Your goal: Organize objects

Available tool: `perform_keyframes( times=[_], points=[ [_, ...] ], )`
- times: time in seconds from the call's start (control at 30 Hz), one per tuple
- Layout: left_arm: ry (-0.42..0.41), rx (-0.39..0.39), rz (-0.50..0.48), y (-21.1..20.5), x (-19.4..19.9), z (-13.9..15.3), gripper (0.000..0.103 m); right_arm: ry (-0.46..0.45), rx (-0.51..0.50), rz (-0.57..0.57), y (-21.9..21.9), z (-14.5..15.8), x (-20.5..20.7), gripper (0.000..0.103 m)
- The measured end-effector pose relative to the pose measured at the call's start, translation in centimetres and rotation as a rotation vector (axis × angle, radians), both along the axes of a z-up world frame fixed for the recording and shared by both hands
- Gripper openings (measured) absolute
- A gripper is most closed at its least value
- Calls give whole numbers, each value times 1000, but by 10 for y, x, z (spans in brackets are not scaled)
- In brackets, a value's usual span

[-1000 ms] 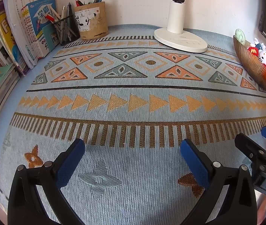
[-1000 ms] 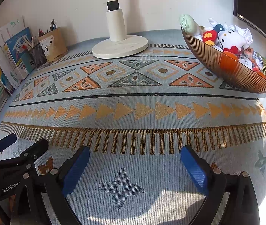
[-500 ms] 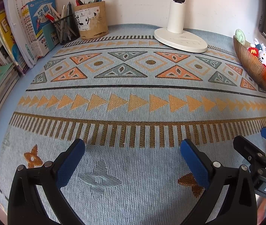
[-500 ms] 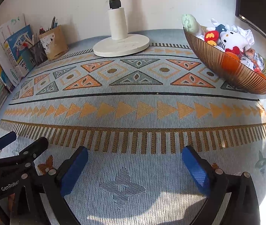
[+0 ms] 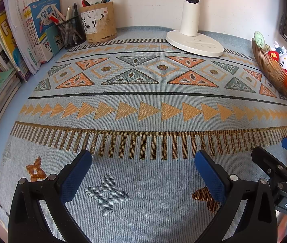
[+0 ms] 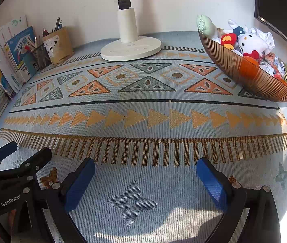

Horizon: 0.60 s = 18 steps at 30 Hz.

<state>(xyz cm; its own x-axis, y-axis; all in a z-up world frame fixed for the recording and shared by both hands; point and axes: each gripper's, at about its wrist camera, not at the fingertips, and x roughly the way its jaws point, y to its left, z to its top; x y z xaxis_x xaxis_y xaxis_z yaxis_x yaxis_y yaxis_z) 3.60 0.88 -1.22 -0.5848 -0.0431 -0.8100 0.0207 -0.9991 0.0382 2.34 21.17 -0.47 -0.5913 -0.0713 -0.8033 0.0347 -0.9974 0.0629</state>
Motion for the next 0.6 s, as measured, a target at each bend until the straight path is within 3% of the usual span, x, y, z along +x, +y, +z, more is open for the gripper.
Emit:
perform_keyframes(
  times=[0.6],
  points=[
    [5, -13, -4, 1, 0, 2, 102, -2, 4, 2, 0, -1, 0, 102]
  ],
)
